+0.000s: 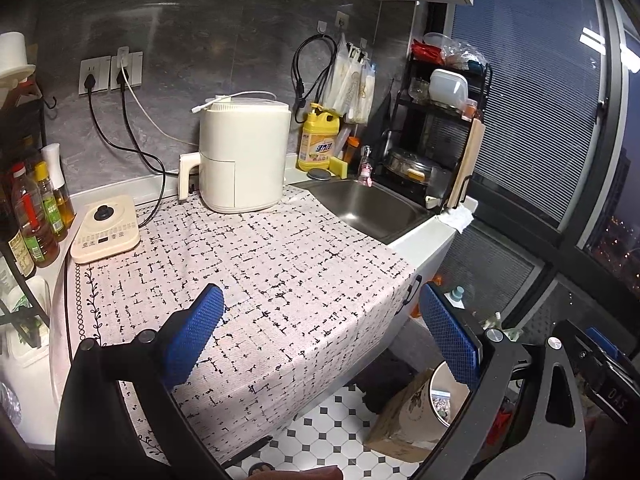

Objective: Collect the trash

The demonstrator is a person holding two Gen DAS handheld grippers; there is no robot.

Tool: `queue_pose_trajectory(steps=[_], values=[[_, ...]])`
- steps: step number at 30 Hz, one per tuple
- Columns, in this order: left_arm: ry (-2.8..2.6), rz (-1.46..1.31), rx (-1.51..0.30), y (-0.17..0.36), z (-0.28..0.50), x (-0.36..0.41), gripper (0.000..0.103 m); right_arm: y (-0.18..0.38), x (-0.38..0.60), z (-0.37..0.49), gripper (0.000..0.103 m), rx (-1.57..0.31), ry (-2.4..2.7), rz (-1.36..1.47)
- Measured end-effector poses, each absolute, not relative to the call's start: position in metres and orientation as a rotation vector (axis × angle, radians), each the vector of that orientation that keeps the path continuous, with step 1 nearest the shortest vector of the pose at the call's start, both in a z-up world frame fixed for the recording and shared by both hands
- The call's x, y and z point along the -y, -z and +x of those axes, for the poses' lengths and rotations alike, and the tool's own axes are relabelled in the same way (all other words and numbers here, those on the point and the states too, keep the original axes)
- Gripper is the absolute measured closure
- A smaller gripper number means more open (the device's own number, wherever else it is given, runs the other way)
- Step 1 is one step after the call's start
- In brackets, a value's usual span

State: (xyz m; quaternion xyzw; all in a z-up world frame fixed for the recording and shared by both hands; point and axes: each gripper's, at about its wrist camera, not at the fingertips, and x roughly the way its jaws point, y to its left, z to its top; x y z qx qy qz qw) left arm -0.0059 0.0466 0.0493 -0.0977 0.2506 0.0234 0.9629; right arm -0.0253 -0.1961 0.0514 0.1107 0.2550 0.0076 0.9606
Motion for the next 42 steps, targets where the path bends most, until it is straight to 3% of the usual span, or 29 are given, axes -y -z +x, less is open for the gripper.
queue_pose_trajectory(steps=[42], values=[[-0.025,-0.180,-0.554,-0.032,0.007,-0.032,0.006,-0.032,0.212,-0.026,0.008,-0.558,0.010,0.233]])
